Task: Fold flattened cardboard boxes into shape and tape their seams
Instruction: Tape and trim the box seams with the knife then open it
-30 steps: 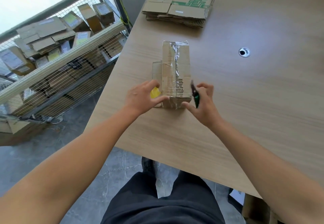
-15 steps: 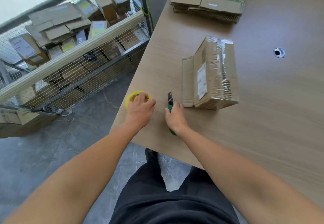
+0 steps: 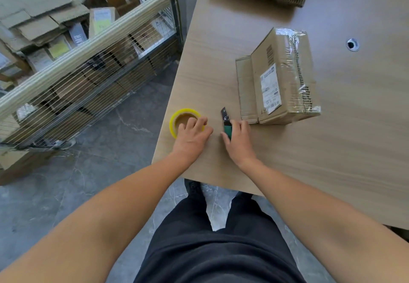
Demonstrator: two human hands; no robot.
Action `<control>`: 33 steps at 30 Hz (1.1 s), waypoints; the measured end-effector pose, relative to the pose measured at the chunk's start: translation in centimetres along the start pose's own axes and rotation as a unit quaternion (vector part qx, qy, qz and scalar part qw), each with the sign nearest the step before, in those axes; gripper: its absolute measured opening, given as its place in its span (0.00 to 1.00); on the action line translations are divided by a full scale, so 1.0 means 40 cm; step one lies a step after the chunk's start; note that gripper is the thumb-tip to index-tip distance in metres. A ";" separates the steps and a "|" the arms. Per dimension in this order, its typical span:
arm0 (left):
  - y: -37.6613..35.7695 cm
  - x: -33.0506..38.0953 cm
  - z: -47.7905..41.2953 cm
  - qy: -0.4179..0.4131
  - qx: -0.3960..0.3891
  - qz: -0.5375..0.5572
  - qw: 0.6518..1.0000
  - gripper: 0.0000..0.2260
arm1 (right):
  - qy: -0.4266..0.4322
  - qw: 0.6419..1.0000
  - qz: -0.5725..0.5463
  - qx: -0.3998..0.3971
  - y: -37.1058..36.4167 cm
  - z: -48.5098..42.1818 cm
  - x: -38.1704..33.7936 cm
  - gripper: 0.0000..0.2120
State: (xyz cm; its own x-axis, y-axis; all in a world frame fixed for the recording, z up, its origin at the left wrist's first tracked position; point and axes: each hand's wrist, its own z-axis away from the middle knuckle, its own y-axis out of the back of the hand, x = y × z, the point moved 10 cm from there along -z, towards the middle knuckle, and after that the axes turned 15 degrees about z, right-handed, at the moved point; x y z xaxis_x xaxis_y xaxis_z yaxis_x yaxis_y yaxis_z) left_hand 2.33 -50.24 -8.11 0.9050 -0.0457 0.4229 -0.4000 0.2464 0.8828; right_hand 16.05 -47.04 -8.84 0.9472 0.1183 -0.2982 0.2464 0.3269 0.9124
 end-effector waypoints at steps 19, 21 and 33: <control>0.126 0.026 -0.036 -0.010 0.038 0.120 0.992 0.12 | 0.108 0.986 -0.037 0.119 0.194 0.080 -0.034 0.20; 0.176 0.061 -0.064 0.004 0.085 0.171 0.981 0.13 | 0.149 0.962 -0.047 0.226 0.312 0.109 -0.017 0.17; 0.101 0.542 -0.316 -0.115 0.114 0.267 0.950 0.39 | -0.051 0.955 -0.285 0.065 0.408 -0.117 0.470 0.20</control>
State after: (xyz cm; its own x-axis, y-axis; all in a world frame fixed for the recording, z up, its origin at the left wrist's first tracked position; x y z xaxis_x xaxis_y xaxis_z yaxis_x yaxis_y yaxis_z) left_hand 22.17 -37.98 2.05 0.5193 -0.1898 0.8332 -0.8379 0.0788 0.5402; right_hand 36.93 -35.10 -0.88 0.6651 -0.1381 -0.7339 0.7449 0.1913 0.6391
